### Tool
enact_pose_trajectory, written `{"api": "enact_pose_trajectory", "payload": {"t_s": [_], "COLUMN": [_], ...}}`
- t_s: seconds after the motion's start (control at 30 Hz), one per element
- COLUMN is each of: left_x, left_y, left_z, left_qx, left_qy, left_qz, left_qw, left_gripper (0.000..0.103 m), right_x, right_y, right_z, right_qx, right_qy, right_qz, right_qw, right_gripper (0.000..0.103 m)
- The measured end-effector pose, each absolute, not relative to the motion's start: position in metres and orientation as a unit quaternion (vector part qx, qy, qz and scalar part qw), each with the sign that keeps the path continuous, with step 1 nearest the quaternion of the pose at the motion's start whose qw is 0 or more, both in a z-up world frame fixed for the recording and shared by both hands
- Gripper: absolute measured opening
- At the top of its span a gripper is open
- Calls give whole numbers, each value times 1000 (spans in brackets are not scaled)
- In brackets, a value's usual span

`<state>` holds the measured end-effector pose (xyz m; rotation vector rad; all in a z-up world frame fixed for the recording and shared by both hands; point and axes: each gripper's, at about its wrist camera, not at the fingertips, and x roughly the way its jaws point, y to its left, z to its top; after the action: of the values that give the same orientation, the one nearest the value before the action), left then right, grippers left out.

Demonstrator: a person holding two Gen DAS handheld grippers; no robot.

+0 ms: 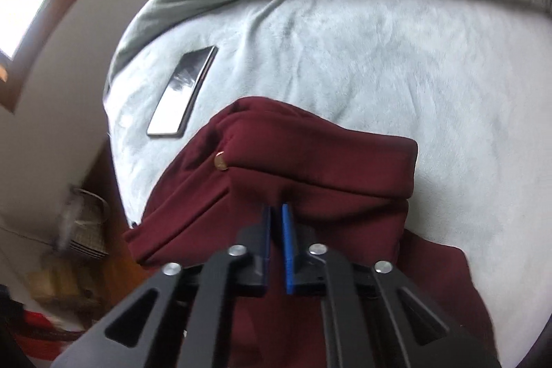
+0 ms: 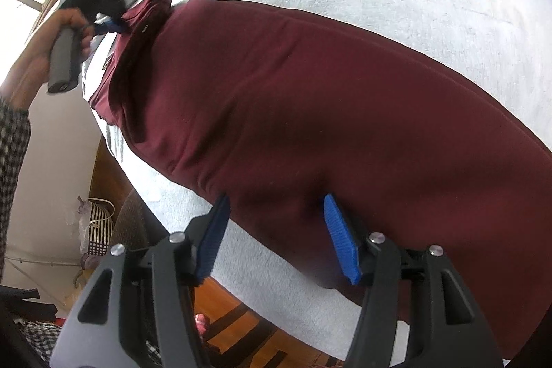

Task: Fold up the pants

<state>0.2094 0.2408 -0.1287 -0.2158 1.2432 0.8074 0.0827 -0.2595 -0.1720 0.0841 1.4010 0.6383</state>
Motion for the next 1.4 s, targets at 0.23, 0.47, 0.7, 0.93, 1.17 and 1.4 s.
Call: {"api": "enact_pose_trajectory", "payload": {"t_s": [0.23,0.47,0.7,0.93,1.17,1.4], "left_x": [130,59,80,111,95,87], "left_y": [287,329,298,271,331,381], "left_z": [-101,-103,-104,-99,-137,-163], "left_qx": [-167,-199,-198,-188,-177,-239], "left_qy": [532,519,540,546,567,547], "left_qz": [345,355,281,226,213,186], "left_qw": [755,752,769,785,776,781], "left_gripper": [1,0,32,63,55,46], "right_x": [84,84,86,130,193,210], "right_y": [-262,-256,-249,-187,-62,1], "right_z": [-172,-171,-163,-130,-122,-149], "right_qx": [40,27,18,24,56,55], "right_qy": [633,635,633,616,616,642], "right_qz": [283,279,276,336,409,394], "right_qw": [719,720,723,712,671,655], "right_gripper": [57,59,62,63,63,60]}}
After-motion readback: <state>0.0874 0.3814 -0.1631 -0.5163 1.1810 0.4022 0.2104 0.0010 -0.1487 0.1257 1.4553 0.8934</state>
